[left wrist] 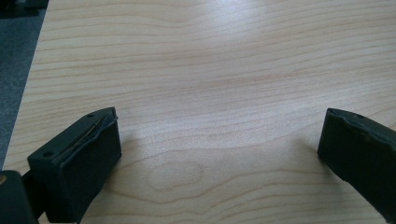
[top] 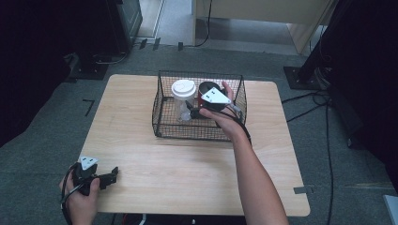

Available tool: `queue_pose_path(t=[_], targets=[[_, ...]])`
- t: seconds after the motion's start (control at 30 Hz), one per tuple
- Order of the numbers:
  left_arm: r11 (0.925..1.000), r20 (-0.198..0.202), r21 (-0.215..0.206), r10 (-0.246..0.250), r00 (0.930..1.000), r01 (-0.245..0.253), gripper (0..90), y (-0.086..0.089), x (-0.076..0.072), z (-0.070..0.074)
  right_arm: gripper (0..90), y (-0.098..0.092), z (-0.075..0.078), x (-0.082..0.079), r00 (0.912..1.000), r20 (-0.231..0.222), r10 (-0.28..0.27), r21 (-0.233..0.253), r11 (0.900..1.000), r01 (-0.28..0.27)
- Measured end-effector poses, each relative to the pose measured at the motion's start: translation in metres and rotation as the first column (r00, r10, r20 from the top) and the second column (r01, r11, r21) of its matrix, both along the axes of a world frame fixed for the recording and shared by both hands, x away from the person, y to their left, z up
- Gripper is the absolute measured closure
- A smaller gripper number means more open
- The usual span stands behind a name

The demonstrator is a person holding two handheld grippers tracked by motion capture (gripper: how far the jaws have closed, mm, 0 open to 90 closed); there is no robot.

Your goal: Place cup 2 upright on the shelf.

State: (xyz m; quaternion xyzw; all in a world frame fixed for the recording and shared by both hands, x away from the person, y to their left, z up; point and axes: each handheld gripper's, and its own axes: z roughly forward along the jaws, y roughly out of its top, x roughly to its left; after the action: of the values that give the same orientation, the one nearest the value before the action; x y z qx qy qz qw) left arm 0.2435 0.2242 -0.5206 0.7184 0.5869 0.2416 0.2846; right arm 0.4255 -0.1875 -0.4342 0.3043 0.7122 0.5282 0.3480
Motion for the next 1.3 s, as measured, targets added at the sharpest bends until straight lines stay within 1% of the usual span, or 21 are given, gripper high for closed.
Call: queue_pose_path(t=[0.1, 0.2, 0.3, 0.4, 0.47, 0.6, 0.67, 0.7, 0.83, 1.03, 1.07, 1.13, 1.2, 1.3], targets=[[1.0, 0.0, 0.0, 0.0, 1.0, 0.0, 0.0, 0.0, 0.0, 0.0, 0.0, -0.008, 0.001, -0.001, 0.9999, 0.0, -0.015, -0.002, 1.0, 0.015], [1.0, 0.0, 0.0, 0.0, 1.0, 0.0, 0.0, 0.0, 0.0, 0.0, 0.0, -0.016, 0.003, -0.003, 0.9993, -0.003, -0.037, 0.011, 0.999, 0.037], [1.0, 0.0, 0.001, 0.0, 1.0, 0.0, 0.0, 0.0, 0.0, 0.0, 0.0, -0.022, 0.008, -0.004, 0.9985, -0.003, -0.055, 0.056, 0.997, 0.055], [1.0, 0.001, 0.0, 0.0, 1.0, 0.0, 0.0, 0.0, 0.0, 0.0, 0.0, -0.025, 0.012, -0.005, 0.9968, 0.002, -0.081, 0.086, 0.993, 0.08], [1.0, 0.0, 0.0, 0.0, 1.0, 0.0, 0.0, 0.0, 0.0, 0.0, 0.0, -0.026, 0.016, -0.006, 0.9951, 0.006, -0.099, 0.096, 0.991, 0.098], [1.0, 0.001, 0.0, 0.0, 1.0, 0.0, 0.0, 0.0, 0.0, 0.0, 0.0, -0.027, 0.023, -0.011, 0.9909, 0.013, -0.134, 0.104, 0.986, 0.132], [1.0, 0.0, 0.0, 0.0, 1.0, 0.0, 0.0, 0.0, 0.0, 0.0, 0.0, -0.029, 0.026, -0.013, 0.9897, 0.01, -0.143, 0.104, 0.985, 0.141], [1.0, 0.0, 0.0, 0.0, 1.0, 0.0, 0.0, 0.0, 0.0, 0.0, 0.0, -0.03, 0.027, -0.015, 0.9887, 0.01, -0.149, 0.111, 0.983, 0.147], [1.0, 0.0, 0.0, 0.001, 1.0, -0.001, 0.0, 0.0, 0.0, 0.0, 0.0, -0.032, 0.029, -0.022, 0.9881, -0.011, -0.153, 0.13, 0.98, 0.153], [1.0, 0.0, 0.001, 0.0, 1.0, 0.0, 0.0, 0.0, 0.0, 0.0, 0.0, -0.037, 0.033, -0.035, 0.9834, -0.022, -0.18, 0.123, 0.976, 0.182], [1.0, 0.0, 0.001, 0.0, 1.0, 0.0, 0.0, 0.0, 0.0, 0.0, 0.0, -0.037, 0.034, -0.038, 0.9836, -0.018, -0.18, 0.124, 0.976, 0.18], [1.0, 0.0, 0.0, 0.0, 1.0, 0.0, 0.0, 0.0, 0.0, 0.0, 0.0, -0.039, 0.034, -0.043, 0.9825, -0.025, -0.184, 0.117, 0.976, 0.186], [1.0, 0.001, 0.0, 0.0, 1.0, 0.0, 0.0, 0.0, 0.0, 0.0, 0.0, -0.04, 0.034, -0.048, 0.984, -0.018, -0.177, 0.119, 0.977, 0.178], [1.0, 0.0, 0.001, 0.0, 1.0, 0.0, 0.0, 0.0, 0.0, 0.0, 0.0, -0.043, 0.034, -0.057, 0.9858, -0.017, -0.167, 0.141, 0.976, 0.168]])
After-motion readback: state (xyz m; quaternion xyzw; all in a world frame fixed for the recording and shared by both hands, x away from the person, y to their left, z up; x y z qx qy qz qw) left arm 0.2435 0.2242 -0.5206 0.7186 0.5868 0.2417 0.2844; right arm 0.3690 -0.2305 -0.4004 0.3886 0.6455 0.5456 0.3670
